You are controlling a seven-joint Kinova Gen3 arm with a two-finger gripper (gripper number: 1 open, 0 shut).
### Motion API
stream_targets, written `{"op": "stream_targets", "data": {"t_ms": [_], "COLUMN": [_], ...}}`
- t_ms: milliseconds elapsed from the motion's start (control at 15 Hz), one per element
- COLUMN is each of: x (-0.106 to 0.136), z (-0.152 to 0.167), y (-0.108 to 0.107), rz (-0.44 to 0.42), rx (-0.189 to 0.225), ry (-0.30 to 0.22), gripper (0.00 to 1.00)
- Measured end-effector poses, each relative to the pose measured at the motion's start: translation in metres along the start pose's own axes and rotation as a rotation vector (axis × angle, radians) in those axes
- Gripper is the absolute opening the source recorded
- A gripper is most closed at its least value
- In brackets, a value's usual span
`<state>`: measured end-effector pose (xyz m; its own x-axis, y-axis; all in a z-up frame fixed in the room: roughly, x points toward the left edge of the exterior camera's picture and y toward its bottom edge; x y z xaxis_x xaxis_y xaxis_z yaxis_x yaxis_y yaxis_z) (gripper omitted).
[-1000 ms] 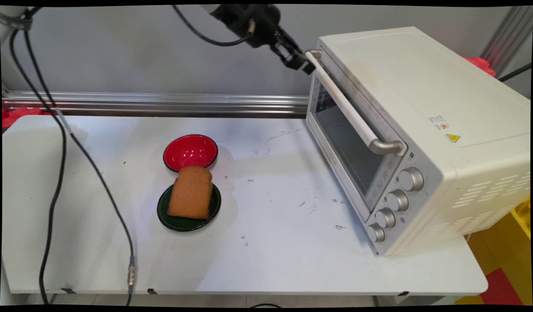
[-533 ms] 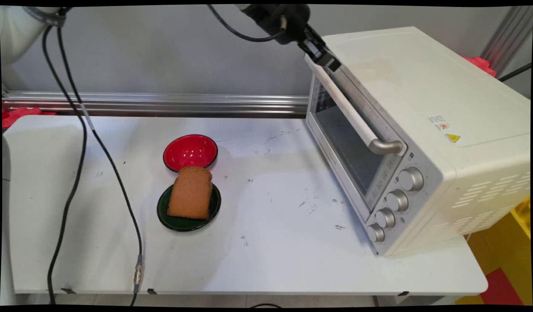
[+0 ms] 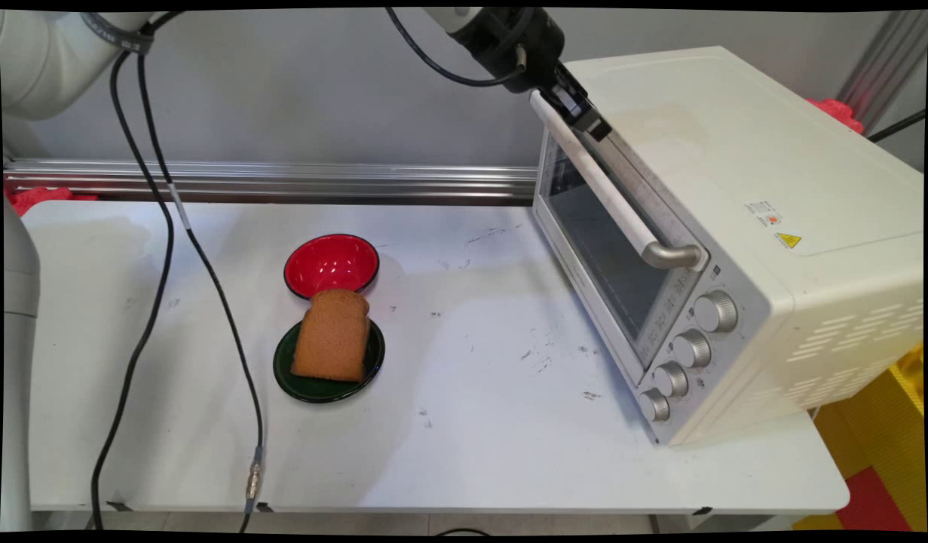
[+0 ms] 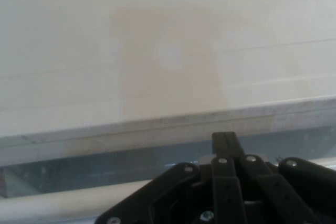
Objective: Open the oven
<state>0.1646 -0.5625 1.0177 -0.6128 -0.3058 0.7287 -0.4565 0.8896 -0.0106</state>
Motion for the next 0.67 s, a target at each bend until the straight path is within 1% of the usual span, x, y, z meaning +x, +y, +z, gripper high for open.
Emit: {"op": "stream_targets", "data": {"t_ms": [333,667], "x": [-0.001,-0.002], "z": [0.014,0.024], "y": [0.000,-0.003], "rz": [-0.021,-0.032], "rx": [-0.024,-0.033], "ry": [-0.009,-0.010], "gripper": [0.00,0.00]}}
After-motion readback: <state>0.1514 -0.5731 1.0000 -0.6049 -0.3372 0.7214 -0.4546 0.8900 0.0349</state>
